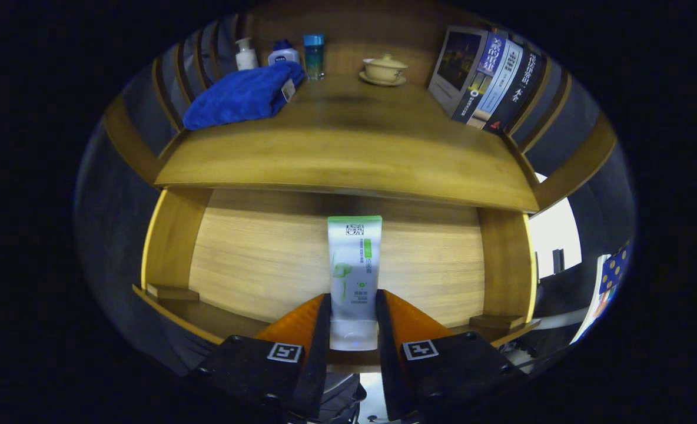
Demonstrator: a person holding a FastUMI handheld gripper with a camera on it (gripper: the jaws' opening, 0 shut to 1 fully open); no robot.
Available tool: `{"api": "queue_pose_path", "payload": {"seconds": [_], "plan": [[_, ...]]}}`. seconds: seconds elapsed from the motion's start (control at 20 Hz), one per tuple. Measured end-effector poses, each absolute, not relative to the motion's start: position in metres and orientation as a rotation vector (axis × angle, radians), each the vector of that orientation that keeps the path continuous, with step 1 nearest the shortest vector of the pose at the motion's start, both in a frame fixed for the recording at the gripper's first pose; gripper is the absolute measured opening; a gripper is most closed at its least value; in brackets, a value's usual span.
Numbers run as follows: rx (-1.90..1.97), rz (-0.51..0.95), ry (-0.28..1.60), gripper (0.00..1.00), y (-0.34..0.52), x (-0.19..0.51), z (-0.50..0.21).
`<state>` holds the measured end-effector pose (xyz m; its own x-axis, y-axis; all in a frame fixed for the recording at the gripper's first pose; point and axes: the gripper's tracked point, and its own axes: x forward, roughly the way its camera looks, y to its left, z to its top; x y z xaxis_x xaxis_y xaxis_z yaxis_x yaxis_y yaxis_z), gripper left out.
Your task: Pull open the drawer, take out the items inside it, and place them on the countertop above the cabinet.
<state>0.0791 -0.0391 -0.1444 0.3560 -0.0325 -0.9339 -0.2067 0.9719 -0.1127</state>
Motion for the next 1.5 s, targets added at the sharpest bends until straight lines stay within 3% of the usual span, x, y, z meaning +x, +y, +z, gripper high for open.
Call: {"api": "queue_pose_path", "payload": {"seconds": [0.75,1.5], "plan": [[-0.194,0.133,0.962,0.45,-0.007,0.155,-0.041],[-0.086,0.083,0.71,0.45,0.014,0.288,-0.095]]}}
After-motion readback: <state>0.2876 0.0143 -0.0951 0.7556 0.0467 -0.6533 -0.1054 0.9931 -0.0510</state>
